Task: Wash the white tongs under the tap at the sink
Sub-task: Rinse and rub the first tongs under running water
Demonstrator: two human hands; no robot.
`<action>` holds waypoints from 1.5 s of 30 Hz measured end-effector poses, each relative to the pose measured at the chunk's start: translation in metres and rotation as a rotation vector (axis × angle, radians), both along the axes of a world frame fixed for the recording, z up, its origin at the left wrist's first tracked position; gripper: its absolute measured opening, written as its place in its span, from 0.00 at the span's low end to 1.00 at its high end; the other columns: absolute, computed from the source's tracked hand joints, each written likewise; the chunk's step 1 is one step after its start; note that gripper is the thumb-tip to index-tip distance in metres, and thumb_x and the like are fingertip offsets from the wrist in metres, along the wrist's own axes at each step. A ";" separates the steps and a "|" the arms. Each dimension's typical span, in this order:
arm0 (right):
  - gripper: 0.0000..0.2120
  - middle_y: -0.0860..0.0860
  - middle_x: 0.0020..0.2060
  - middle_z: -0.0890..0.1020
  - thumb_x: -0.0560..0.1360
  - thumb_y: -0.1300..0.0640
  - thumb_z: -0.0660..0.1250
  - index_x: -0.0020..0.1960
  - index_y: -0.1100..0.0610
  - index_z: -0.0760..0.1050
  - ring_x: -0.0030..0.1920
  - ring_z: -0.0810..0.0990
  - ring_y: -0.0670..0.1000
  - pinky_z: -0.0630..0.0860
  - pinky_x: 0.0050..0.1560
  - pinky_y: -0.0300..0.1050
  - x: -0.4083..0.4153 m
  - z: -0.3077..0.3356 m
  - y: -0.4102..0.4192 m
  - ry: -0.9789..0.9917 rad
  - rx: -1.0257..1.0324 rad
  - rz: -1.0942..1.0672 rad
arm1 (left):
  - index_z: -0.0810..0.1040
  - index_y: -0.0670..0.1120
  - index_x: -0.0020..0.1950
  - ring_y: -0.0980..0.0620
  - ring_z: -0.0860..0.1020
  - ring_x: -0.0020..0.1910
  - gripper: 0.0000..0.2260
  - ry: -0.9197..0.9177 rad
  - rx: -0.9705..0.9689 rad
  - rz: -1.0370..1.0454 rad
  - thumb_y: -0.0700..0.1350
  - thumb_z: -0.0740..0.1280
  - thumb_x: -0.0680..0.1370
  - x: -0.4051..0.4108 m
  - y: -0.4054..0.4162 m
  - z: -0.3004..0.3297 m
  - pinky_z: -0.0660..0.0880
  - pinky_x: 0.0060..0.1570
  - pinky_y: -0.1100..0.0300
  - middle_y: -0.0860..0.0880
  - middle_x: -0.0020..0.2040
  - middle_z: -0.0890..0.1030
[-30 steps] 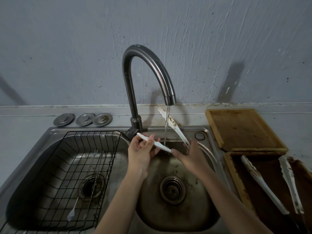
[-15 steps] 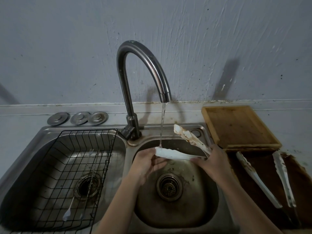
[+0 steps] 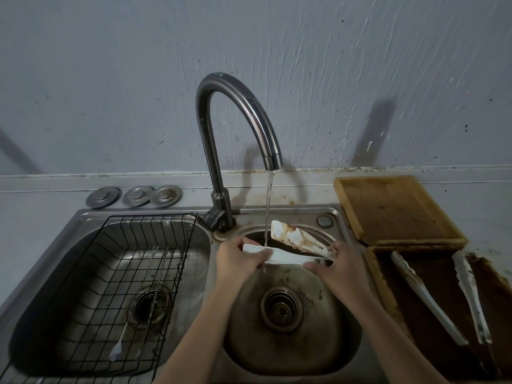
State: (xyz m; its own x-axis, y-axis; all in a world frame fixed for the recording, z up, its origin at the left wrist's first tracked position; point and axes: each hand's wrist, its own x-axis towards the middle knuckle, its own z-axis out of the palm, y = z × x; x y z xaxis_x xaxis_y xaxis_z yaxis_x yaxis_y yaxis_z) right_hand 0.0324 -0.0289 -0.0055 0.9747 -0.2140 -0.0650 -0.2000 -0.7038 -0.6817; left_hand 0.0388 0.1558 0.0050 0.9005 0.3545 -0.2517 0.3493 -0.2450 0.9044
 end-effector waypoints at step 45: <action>0.20 0.49 0.39 0.79 0.63 0.56 0.78 0.51 0.57 0.75 0.36 0.75 0.40 0.68 0.30 0.36 0.005 0.009 0.005 0.018 0.179 0.019 | 0.78 0.43 0.40 0.46 0.81 0.43 0.10 -0.030 -0.393 -0.039 0.28 0.66 0.70 0.023 0.003 0.019 0.82 0.41 0.57 0.39 0.45 0.82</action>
State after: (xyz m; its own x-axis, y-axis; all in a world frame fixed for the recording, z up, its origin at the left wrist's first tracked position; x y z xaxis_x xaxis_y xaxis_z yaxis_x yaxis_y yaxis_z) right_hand 0.0375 -0.0237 0.0036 0.9768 -0.1786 -0.1181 -0.2011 -0.5757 -0.7925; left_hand 0.0621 0.1585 0.0236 0.9203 0.2018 -0.3350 0.3188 0.1090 0.9415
